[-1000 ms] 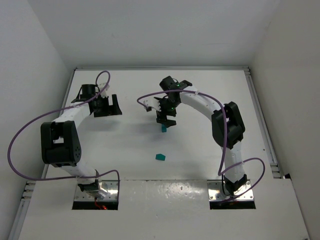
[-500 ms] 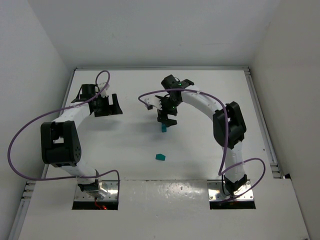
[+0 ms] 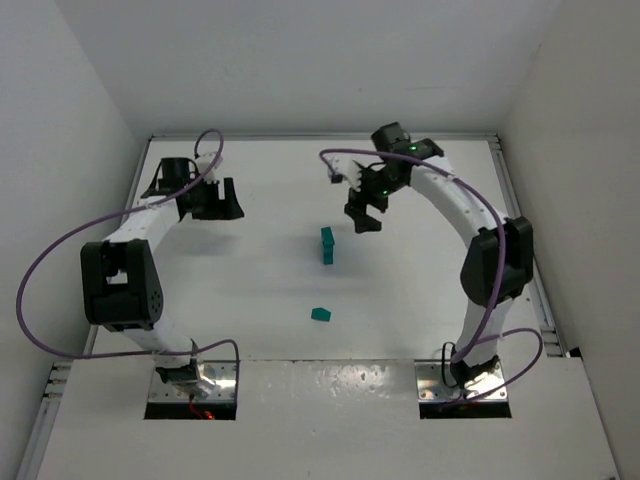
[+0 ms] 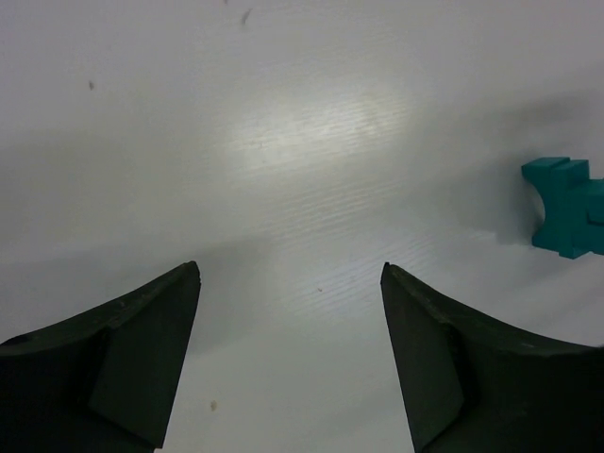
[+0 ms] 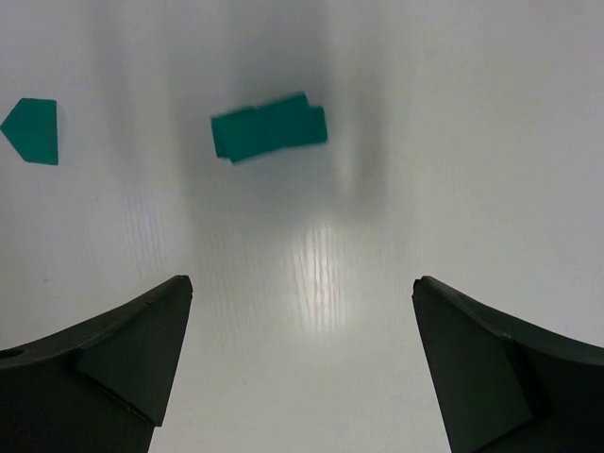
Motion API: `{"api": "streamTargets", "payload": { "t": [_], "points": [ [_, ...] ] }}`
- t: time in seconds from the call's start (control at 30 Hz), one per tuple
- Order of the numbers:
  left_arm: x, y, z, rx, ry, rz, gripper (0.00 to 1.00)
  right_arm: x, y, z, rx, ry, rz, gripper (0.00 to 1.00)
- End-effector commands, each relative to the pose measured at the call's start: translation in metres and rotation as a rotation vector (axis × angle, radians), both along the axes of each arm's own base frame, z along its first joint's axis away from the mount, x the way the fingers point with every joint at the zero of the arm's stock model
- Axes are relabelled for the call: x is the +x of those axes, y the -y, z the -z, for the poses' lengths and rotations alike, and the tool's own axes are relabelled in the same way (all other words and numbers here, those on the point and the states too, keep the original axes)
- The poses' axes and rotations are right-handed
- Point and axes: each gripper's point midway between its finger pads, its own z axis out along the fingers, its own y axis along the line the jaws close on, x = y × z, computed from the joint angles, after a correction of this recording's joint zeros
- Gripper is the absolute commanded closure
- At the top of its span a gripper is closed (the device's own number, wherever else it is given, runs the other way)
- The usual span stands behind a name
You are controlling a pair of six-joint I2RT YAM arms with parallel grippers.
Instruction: Build the wood block tower
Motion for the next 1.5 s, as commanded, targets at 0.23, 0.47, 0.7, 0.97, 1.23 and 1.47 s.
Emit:
{"api": "streamTargets", "payload": {
  "t": [0.23,0.47,0.7,0.97,1.23,1.47],
  "points": [
    [0.076,0.074,-0.044,0.055,0.243,0.384,0.47,0.007,0.073,-0.010,0.214,-0.250,0.556,0.06],
    [0.087,0.138,-0.046,0.110,0.307,0.579,0.67,0.003,0.060,0.004,0.342,-0.434,0.782,0.27],
    [0.079,0.194,-0.038,0.104,0.323,0.735,0.75,0.011,0.052,0.012,0.381,-0.537,0.881,0.30],
    [0.051,0.228,-0.017,0.109,0.309,0.929,0.71,0.024,0.061,0.016,0.437,-0.613,0.981,0.29],
    [0.033,0.245,-0.005,0.086,0.296,1.036,0.71,0.020,0.064,0.022,0.456,-0.659,1.010,0.28],
    [0.031,0.253,-0.001,0.057,0.318,1.121,0.71,0.019,0.062,0.017,0.475,-0.658,0.989,0.27]
  ]
}}
